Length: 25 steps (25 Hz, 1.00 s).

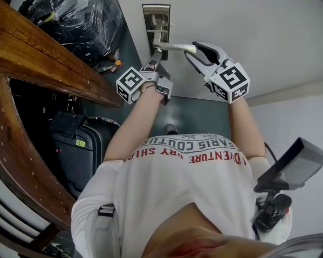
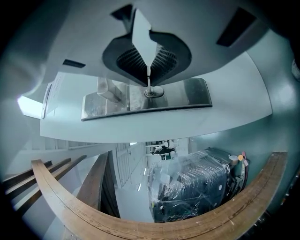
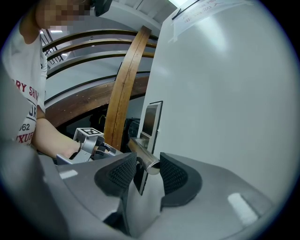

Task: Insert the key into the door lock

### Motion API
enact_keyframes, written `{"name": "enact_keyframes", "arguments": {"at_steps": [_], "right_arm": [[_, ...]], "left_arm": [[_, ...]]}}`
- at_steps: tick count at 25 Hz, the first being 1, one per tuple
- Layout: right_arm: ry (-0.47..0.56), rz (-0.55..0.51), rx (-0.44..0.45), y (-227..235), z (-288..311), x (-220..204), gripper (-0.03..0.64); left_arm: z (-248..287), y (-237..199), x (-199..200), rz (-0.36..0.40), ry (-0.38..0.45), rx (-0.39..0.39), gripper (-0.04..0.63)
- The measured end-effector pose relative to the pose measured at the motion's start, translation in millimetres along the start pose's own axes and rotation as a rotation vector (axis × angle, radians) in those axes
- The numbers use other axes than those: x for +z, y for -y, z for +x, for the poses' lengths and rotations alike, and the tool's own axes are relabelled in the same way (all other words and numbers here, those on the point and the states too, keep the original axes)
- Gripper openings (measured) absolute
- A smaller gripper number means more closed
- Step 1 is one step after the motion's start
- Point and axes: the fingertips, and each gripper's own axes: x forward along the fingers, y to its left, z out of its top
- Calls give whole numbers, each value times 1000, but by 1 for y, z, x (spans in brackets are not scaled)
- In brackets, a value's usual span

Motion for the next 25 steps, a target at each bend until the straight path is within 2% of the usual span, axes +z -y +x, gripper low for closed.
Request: {"name": "enact_keyframes", "arguments": {"at_steps": [2, 4, 9, 11, 14, 16, 17, 18, 20, 22, 25], "right_arm": [[-4, -3, 2, 0, 1, 1, 137], [-5, -5, -3, 1, 2, 2, 137], [-1, 10, -67, 12, -4, -1, 138], [15, 34, -90, 14, -11, 0, 137], [37, 81, -32, -9, -26, 11, 133], [28, 92, 16, -40, -41, 19, 81], [15, 95, 38, -58, -51, 21, 26], [-3, 102, 65, -77, -61, 22, 2], [-48, 123, 128, -120, -80, 20, 2], [-74, 142, 164, -161, -101, 21, 2], [-79, 162, 175, -220, -136, 27, 2]], "left_arm": [[1, 2, 1, 19, -3, -8, 23], [3, 4, 2, 70, -19, -18, 23], [1, 5, 0, 265, -90, 0, 74], [-9, 5, 4, 392, -88, 41, 75], [-35, 26, 4, 661, -107, 72, 75], [-59, 53, -17, 861, -183, 45, 74], [-75, 68, -31, 966, -223, 27, 60], [-92, 83, -44, 1069, -258, 10, 24], [-129, 106, -70, 1233, -341, -27, 2], [-168, 118, -97, 1323, -445, -68, 2], [-231, 131, -136, 1374, -554, -118, 2]]}}
